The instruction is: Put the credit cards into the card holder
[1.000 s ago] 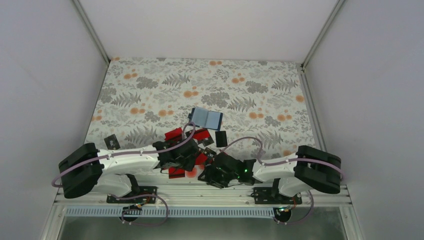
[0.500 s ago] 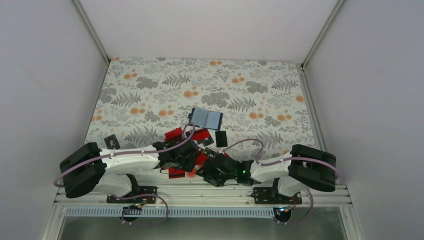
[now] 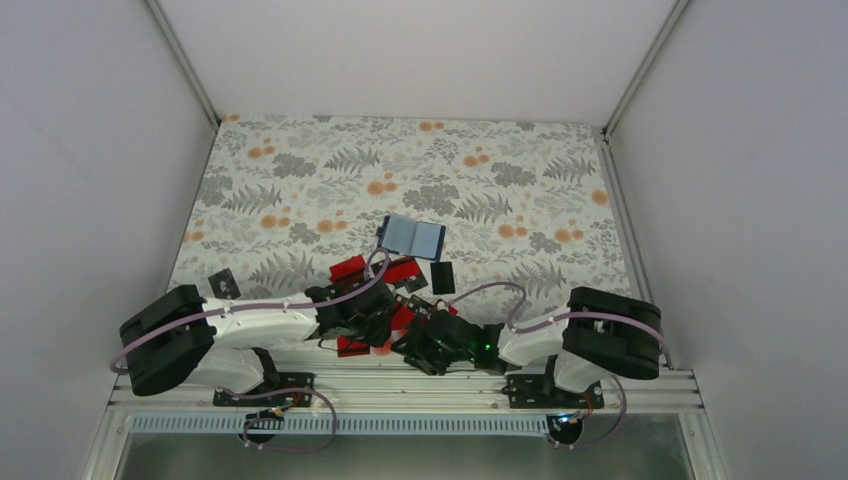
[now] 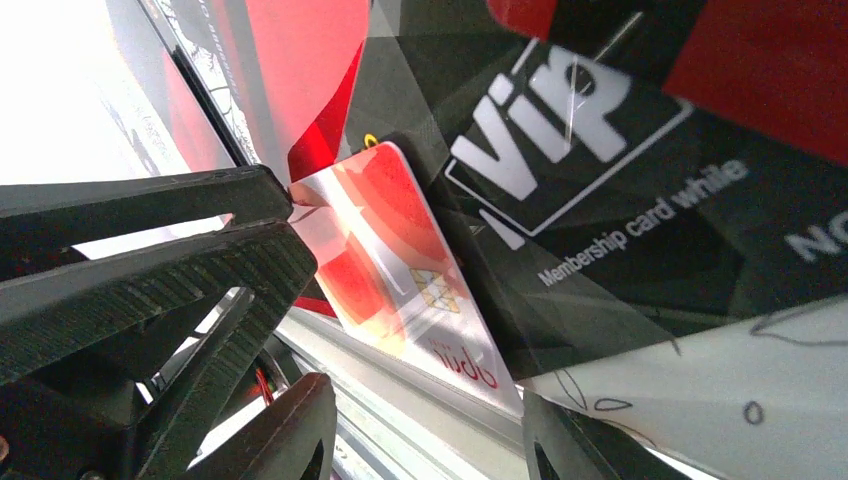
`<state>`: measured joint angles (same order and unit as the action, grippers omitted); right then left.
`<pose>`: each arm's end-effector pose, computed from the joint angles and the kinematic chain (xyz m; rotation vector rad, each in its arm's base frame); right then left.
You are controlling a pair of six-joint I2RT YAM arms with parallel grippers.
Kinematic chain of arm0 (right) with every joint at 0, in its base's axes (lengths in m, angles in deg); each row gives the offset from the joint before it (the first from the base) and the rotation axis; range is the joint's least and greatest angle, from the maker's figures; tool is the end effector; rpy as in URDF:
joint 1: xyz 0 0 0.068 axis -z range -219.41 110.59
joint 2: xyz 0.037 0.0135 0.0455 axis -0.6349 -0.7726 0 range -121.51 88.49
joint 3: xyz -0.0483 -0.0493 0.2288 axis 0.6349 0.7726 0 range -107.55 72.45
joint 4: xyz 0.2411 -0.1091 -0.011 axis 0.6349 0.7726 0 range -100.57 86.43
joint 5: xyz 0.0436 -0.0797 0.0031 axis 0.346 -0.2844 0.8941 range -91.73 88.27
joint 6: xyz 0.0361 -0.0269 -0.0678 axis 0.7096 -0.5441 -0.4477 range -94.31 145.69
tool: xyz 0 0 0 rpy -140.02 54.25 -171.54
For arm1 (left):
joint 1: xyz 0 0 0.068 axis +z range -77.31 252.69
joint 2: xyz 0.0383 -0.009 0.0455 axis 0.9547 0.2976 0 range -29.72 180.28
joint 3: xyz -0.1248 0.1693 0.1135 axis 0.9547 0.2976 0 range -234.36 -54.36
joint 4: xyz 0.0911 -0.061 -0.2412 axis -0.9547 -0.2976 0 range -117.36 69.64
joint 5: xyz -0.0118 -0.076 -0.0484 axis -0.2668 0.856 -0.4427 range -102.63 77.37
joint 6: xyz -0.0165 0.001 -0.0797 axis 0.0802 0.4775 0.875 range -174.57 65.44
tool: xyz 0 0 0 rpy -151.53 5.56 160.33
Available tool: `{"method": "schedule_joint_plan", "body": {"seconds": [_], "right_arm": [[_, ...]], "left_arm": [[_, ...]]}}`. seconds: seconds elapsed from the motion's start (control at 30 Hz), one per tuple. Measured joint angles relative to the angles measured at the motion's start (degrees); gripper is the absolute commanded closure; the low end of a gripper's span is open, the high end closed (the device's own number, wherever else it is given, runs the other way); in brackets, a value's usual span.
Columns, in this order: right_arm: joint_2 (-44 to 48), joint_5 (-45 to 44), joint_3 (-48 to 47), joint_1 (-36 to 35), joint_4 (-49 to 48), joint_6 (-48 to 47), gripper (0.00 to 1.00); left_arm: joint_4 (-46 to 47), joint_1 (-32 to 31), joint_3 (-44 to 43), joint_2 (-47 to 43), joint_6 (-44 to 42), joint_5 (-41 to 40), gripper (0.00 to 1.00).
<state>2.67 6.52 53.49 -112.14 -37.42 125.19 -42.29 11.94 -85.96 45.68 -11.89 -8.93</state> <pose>0.0694 0.2575 0.0443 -0.5519 -2.7221 -1.3048 0.1146 -0.2139 0.0745 0.4720 2.8406 -0.5437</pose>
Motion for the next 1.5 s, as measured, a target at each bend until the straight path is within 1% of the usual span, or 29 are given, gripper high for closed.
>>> {"method": "schedule_joint_plan", "body": {"seconds": [0.23, 0.5, 0.83, 1.0, 1.23, 1.4, 1.5], "right_arm": [[0.42, -0.09, 0.61, 0.13, -0.76, -1.90, 0.60], [1.49, 0.11, -0.70, 0.37, 2.12, -5.09, 0.65], [1.60, -3.52, -4.04, 1.57, 6.19, -9.03, 0.81], [1.60, -4.00, -4.44, 2.14, 7.48, -10.36, 0.96], [1.60, -3.48, -4.68, 3.50, 7.43, -12.07, 0.96], [3.13, -2.08, -4.74, 4.96, 7.04, -13.84, 0.96], [5.88, -1.27, -5.25, 6.36, 7.80, -16.22, 0.96]], "left_arm": [[1.01, 0.00, 0.35, 0.00, -0.02, 0.92, 0.73], [1.62, 0.00, 0.44, 0.13, -0.02, 1.31, 0.73], [1.97, 0.26, 0.44, 0.20, -0.02, 1.22, 0.73], [1.97, 0.26, 0.42, 0.20, -0.02, 1.03, 0.73], [0.81, 0.26, 0.20, -0.46, 0.04, 0.61, 0.73], [-3.58, 0.28, -1.53, -2.10, 0.42, -1.75, 0.72], [-6.78, 1.03, -4.00, -3.63, 0.17, -3.63, 0.70]]}}
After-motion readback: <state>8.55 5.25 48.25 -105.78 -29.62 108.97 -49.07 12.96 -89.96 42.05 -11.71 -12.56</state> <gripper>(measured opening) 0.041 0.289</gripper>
